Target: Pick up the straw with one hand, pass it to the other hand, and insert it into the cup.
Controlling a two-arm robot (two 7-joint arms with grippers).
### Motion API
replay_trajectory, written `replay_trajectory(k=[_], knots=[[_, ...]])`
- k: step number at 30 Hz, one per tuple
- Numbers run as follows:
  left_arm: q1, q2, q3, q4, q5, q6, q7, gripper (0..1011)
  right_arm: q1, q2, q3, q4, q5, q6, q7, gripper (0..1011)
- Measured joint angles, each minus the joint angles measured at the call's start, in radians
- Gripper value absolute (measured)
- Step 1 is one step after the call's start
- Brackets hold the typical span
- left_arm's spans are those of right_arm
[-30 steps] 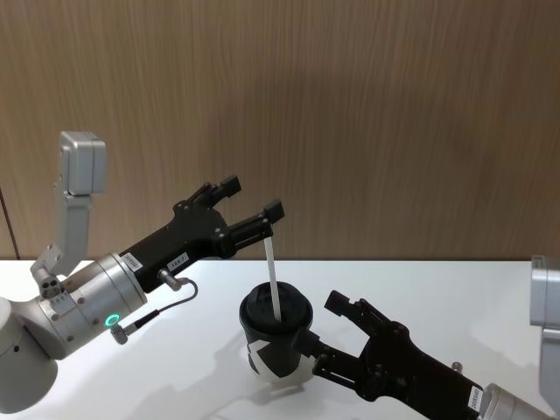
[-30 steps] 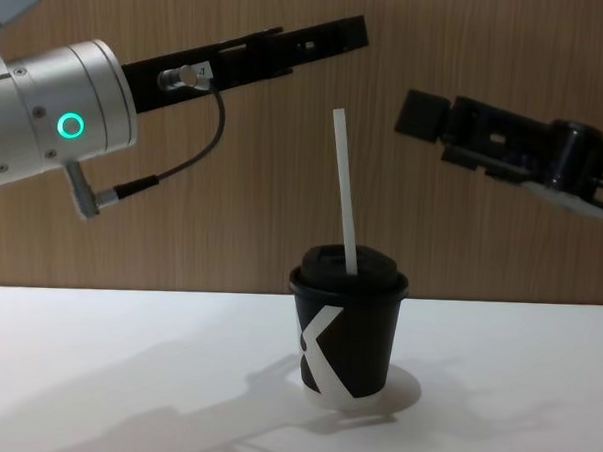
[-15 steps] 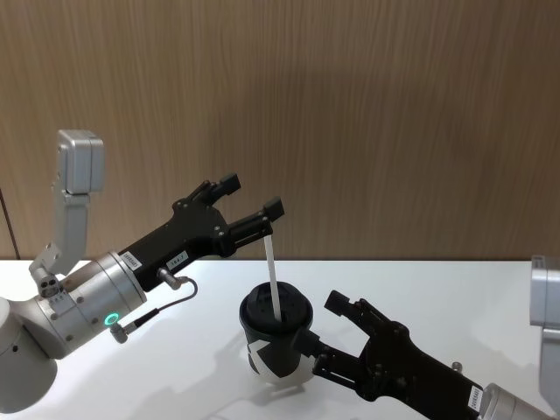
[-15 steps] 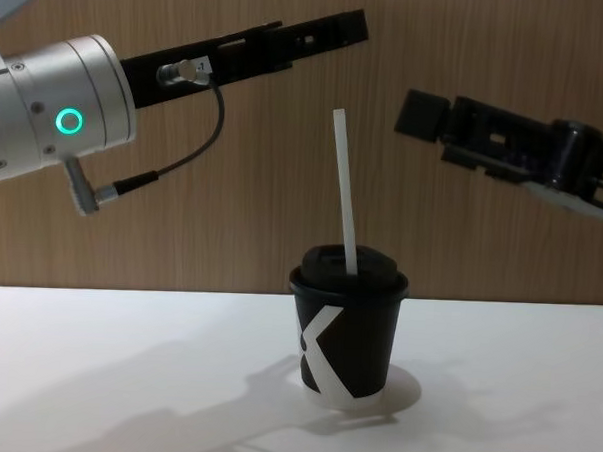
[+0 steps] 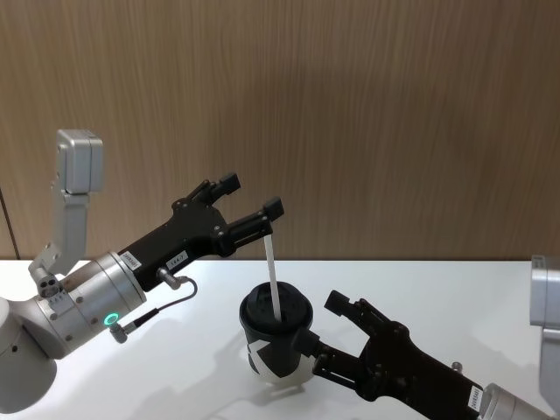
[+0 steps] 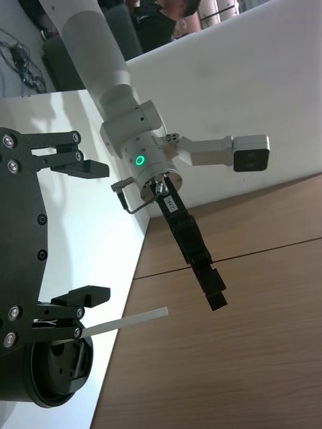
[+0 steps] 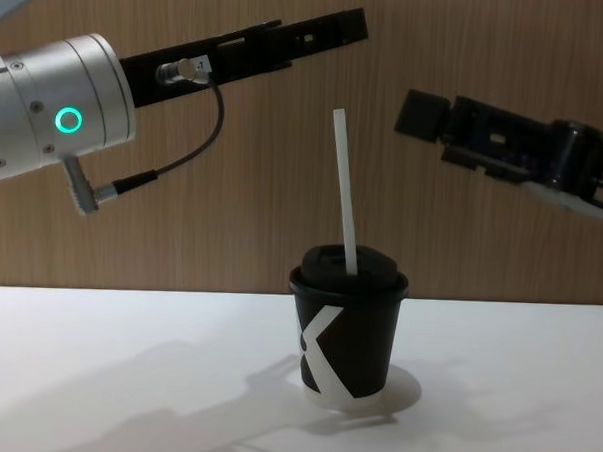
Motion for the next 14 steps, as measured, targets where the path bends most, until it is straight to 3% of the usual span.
replay_trajectory(k=[14], knots=[[0.000, 0.000, 0.000, -0.001, 0.000, 0.000, 0.000, 1003, 0.000, 0.000, 0.000, 0.000, 0.000, 0.000, 0.000, 1001]])
